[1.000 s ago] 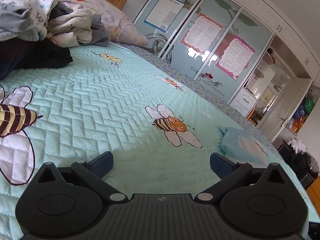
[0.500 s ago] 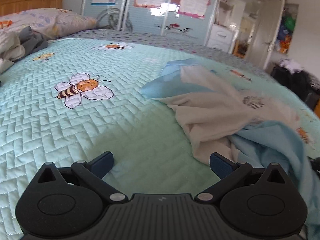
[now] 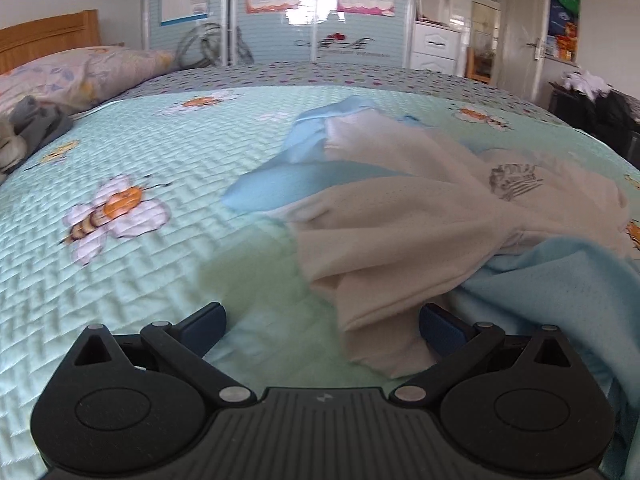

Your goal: Fold clothes

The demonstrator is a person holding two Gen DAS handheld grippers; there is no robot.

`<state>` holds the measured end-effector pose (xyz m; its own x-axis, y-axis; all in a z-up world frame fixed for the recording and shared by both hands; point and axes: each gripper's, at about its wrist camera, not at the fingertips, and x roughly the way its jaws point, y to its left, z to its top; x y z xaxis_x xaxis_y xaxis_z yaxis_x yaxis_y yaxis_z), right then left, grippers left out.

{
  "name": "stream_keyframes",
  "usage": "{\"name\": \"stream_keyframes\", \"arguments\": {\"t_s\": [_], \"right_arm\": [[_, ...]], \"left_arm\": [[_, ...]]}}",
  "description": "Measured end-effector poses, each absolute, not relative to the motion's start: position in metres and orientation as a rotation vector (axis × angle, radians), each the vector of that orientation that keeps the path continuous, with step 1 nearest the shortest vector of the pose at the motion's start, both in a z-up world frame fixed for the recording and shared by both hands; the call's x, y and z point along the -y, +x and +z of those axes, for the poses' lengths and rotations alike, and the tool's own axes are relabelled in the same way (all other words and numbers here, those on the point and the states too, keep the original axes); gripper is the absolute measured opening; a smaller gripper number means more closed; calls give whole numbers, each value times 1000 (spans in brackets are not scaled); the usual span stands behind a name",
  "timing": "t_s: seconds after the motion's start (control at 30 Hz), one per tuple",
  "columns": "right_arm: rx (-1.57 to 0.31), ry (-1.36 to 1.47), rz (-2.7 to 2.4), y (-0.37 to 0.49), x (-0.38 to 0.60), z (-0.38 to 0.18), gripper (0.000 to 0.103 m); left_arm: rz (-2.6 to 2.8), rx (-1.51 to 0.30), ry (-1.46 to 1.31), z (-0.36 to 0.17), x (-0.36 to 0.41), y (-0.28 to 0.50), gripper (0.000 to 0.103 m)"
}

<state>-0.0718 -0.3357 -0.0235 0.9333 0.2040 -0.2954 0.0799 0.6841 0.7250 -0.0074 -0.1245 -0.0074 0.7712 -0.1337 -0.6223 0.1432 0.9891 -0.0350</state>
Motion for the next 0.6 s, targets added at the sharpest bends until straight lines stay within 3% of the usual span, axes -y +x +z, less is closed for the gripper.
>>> {"name": "stream_keyframes", "arguments": {"t_s": [0.03, 0.1, 0.13, 0.17, 0.3, 0.6], "right_arm": [[-370, 820, 73, -74, 336, -24, 26], [-368, 821, 74, -75, 336, -25, 26], [-367, 821, 74, -77, 336, -25, 26], [-365, 823, 75, -79, 337, -26, 26], [-358, 830, 78, -87, 338, -29, 26], [-349, 798, 94, -89, 335, -27, 32]], "left_arm": [[-167, -670, 29, -7, 128, -5, 97], [-168, -651, 113, -5, 137, -2, 69], [-146, -634, 194, -4, 144, -2, 29], [-124, -617, 274, -2, 151, -1, 5], [-14, -552, 494, 14, 145, 8, 3], [466, -47, 1009, 119, 83, 44, 7]]}}
